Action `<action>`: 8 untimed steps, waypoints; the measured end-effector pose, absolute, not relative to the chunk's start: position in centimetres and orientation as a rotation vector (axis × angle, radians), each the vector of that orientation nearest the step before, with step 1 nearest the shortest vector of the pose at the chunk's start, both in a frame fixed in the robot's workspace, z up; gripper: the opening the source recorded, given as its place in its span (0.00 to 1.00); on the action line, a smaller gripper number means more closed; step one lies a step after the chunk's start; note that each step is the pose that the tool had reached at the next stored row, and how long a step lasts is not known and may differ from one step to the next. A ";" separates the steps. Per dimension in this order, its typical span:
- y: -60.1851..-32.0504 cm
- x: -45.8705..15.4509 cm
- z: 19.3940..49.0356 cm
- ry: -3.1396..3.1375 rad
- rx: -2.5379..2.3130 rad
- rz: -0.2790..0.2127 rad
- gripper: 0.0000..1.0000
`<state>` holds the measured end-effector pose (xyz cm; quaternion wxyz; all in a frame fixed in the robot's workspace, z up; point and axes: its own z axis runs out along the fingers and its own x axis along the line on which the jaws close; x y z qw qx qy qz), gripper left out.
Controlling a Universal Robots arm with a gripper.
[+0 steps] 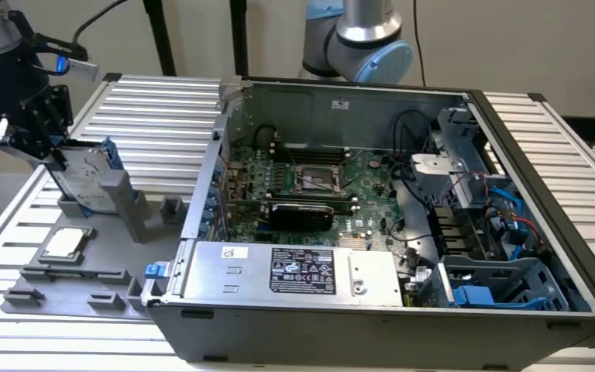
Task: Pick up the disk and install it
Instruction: 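Pick up the disk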
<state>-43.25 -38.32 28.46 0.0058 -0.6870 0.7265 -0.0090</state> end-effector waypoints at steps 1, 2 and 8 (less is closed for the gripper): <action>-38.3 -43.3 28.5 2.274 -2.150 -0.028 0.00; -38.3 -43.3 28.5 2.272 -2.152 -0.029 0.00; -38.3 -43.3 28.5 2.252 -2.171 -0.030 0.00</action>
